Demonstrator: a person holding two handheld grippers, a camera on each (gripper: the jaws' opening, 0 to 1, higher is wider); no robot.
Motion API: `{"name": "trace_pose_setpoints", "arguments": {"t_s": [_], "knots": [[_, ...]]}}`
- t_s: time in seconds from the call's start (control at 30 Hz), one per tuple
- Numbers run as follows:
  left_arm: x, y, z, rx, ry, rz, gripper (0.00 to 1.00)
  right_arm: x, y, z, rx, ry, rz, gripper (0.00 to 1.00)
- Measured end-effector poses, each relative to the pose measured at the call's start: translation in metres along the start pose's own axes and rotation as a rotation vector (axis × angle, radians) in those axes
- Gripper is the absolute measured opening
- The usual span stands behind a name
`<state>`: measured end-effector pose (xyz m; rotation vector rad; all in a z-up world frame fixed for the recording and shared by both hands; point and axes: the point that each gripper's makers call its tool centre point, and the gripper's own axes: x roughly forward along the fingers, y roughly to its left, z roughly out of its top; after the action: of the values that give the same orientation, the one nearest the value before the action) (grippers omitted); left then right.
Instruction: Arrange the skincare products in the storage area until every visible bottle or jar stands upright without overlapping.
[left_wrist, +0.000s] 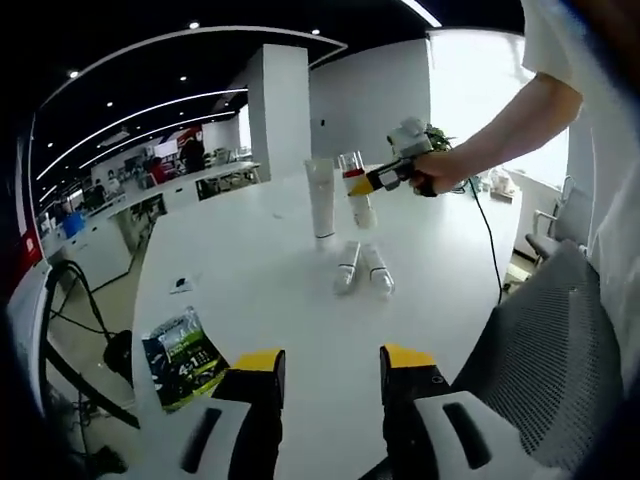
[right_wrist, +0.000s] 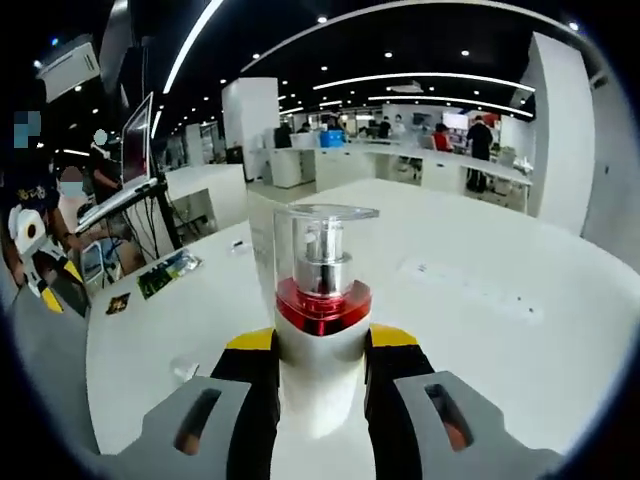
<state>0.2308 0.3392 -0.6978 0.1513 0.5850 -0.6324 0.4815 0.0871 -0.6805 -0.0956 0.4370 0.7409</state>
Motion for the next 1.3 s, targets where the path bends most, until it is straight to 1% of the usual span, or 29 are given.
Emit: {"name": "trace_pose_setpoints", "arguments": {"t_s": [0.03, 0.07, 0.17, 0.23, 0.4, 0.47, 0.67, 0.87, 0.97, 1.1, 1.13, 1.2, 1.23, 1.3], "knots": [[0.000, 0.001, -0.001, -0.005, 0.005, 0.006, 0.39, 0.001, 0.000, 0.001, 0.007, -0.022, 0.004, 0.29], [0.000, 0.002, -0.001, -0.008, 0.003, 0.007, 0.39, 0.001, 0.000, 0.000, 0.007, -0.029, 0.004, 0.29], [0.000, 0.001, 0.000, -0.007, -0.001, 0.007, 0.39, 0.002, 0.002, 0.002, -0.018, -0.056, 0.003, 0.29], [0.000, 0.000, -0.001, -0.004, 0.008, 0.007, 0.39, 0.005, 0.001, 0.002, -0.015, -0.053, 0.000, 0.29], [0.002, -0.002, -0.003, 0.007, 0.020, -0.001, 0.39, 0.014, 0.004, 0.000, -0.026, -0.036, 0.027, 0.29], [0.002, -0.002, -0.004, 0.010, 0.024, -0.002, 0.39, 0.015, 0.002, 0.000, -0.027, -0.041, 0.024, 0.29], [0.002, -0.005, -0.004, 0.009, 0.024, -0.013, 0.39, 0.022, -0.011, -0.001, -0.027, -0.052, -0.013, 0.29], [0.003, -0.004, -0.006, 0.008, 0.030, -0.011, 0.39, 0.029, -0.015, -0.004, -0.029, -0.042, -0.014, 0.29], [0.003, -0.005, -0.006, 0.007, 0.034, -0.015, 0.39, 0.032, -0.019, -0.005, -0.010, -0.050, -0.028, 0.30], [0.003, -0.005, -0.009, 0.016, 0.045, -0.015, 0.39, 0.034, -0.019, -0.005, -0.029, -0.065, -0.040, 0.29], [0.003, -0.005, -0.009, 0.015, 0.046, -0.015, 0.39, 0.034, -0.019, -0.004, -0.027, -0.083, -0.043, 0.29], [0.003, -0.004, -0.008, 0.015, 0.043, -0.013, 0.39, 0.035, -0.017, -0.008, -0.020, -0.088, -0.045, 0.30], [0.003, -0.004, -0.008, 0.014, 0.042, -0.012, 0.39, 0.034, -0.016, -0.007, -0.020, -0.108, -0.042, 0.29], [0.003, -0.004, -0.009, 0.015, 0.047, -0.010, 0.39, 0.034, -0.017, -0.009, -0.003, -0.121, -0.048, 0.30]]}}
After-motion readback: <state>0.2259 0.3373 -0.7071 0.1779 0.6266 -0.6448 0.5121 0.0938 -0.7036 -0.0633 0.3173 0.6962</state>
